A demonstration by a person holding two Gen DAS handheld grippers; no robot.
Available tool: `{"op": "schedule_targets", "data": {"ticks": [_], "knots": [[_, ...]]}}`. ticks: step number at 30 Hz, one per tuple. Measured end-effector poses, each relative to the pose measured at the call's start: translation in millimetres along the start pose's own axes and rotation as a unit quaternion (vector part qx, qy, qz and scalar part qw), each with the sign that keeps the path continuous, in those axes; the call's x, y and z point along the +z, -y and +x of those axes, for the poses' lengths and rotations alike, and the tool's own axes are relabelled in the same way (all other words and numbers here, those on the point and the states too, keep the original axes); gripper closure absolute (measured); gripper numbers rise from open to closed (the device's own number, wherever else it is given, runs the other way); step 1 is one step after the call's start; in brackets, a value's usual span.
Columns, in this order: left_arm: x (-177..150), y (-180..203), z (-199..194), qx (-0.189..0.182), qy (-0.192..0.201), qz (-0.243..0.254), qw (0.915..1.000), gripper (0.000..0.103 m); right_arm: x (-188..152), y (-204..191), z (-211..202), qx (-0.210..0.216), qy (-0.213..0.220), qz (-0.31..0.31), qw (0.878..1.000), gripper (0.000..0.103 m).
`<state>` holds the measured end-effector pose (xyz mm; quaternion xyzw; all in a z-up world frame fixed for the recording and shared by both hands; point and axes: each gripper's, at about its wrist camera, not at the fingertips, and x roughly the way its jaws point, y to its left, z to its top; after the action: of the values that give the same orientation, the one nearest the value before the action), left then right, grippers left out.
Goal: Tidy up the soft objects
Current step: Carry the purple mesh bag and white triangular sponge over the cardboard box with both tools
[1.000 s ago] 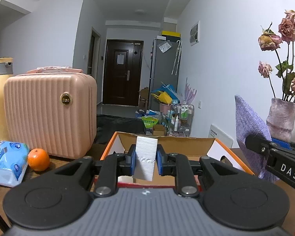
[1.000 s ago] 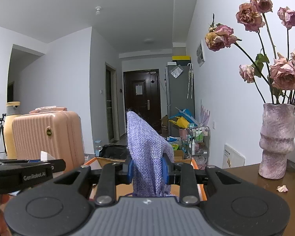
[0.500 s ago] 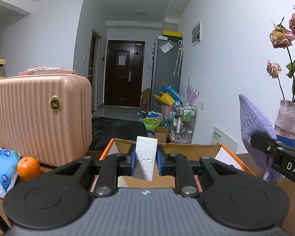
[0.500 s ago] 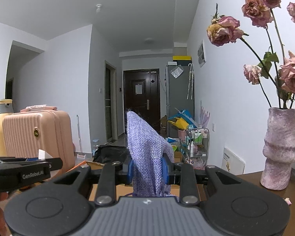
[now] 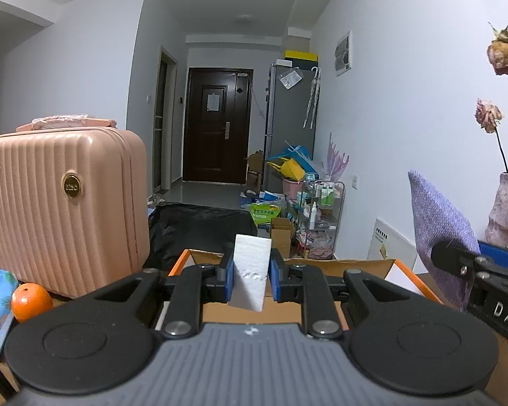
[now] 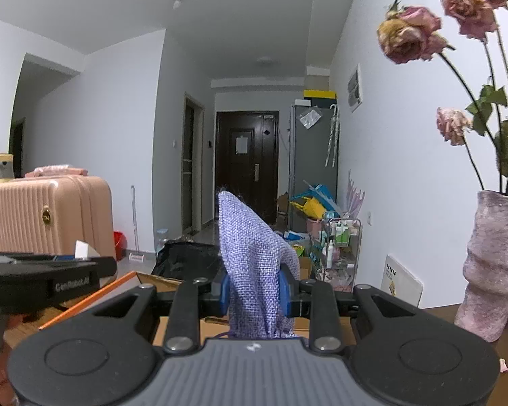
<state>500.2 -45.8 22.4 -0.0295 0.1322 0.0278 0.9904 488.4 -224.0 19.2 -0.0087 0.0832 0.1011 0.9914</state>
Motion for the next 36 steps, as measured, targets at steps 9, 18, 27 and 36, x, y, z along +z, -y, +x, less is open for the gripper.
{"op": "schedule_targets", "data": {"ticks": [9, 18, 27, 36], "knots": [[0.2, 0.6, 24.8, 0.011, -0.017, -0.005, 0.9998, 0.082, -0.6, 2.6, 25.5, -0.008, -0.032, -0.008, 0.999, 0.076], [-9.1, -8.9, 52.3, 0.027, -0.052, -0.016, 0.9982, 0.082, -6.9, 17.6, 49.4, -0.019, -0.059, 0.015, 0.998, 0.076], [-14.0, -10.2, 64.6, 0.033, -0.062, -0.011, 0.9975, 0.082, -13.2, 17.8, 58.2, -0.019, -0.074, 0.019, 0.997, 0.076], [-13.8, -6.9, 68.7, 0.035, -0.068, -0.013, 0.997, 0.067, -16.9, 17.1, 66.6, -0.026, -0.103, 0.017, 0.994, 0.071]]}}
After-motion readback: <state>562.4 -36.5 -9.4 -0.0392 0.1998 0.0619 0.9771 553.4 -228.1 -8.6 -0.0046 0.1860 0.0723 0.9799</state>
